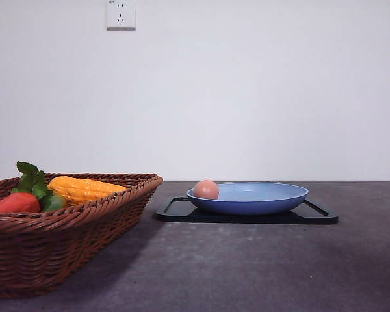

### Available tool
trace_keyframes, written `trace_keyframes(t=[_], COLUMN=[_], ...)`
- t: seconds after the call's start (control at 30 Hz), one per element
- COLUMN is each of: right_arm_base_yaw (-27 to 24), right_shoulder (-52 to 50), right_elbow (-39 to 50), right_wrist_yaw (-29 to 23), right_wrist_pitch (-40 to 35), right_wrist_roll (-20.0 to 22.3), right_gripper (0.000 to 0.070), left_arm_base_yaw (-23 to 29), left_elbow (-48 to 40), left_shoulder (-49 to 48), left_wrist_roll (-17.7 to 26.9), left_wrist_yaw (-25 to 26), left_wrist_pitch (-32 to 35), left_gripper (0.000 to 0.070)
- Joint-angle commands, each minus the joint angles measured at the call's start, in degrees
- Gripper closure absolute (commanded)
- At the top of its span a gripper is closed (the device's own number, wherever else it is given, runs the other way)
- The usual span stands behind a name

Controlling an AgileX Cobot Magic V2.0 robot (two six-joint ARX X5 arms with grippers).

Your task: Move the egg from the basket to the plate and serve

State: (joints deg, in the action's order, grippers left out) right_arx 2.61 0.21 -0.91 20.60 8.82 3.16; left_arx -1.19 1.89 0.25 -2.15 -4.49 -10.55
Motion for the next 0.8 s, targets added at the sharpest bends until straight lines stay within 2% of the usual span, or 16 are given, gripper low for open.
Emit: trace_keyframes(t=[0.0, 0.77], right_arm_base_yaw=[0.15, 0.15], right_shoulder=[0.0, 0.0], right_elbow=[0.37, 0.37], right_wrist_yaw=[-0.07, -0.07], right_wrist_pitch=[0.24, 0.22], right_wrist_roll=[-0.13, -0.13], right_gripper=[0.07, 0.07], left_arm_base_yaw=[0.0, 0.0], left_elbow=[-1.22, -1.22], left_shoulder=[-0.09, -0.09], left_wrist_roll=[-0.04, -0.04], left_wrist_yaw=[-0.02, -0.02], left_wrist_pitch=[-0.97, -0.97], left_gripper=[0.07, 0.07])
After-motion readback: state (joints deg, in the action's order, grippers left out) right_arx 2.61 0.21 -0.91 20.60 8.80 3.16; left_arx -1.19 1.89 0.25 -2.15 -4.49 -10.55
